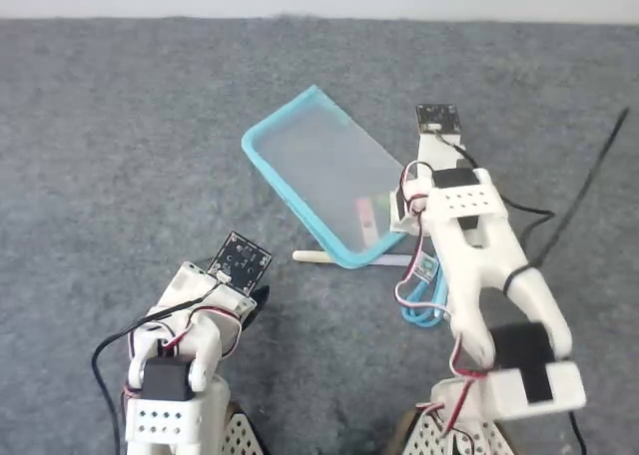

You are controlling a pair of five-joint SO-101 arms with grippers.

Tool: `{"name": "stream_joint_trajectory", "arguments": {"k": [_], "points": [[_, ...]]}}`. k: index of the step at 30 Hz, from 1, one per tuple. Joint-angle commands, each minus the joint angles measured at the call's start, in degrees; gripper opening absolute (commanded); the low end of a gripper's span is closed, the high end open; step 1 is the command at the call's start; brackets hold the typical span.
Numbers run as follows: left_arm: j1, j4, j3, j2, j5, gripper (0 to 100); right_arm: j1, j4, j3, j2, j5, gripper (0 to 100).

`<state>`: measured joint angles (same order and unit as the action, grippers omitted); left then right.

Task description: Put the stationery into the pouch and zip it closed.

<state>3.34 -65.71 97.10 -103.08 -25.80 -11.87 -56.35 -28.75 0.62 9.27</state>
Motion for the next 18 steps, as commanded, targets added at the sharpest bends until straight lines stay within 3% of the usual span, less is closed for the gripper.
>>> {"name": "stream_joint_trajectory", "arguments": {"k": [1, 18], "points": [[-0.3, -0.3, -0.5, -1.7, -0.4, 29, 2.9, 0.9, 2.7, 1.9, -0.5, 22.1], [-0.3, -0.3, -0.5, -1.7, -0.4, 29, 7.0, -1.5, -0.4, -5.9, -0.3, 22.1]]}}
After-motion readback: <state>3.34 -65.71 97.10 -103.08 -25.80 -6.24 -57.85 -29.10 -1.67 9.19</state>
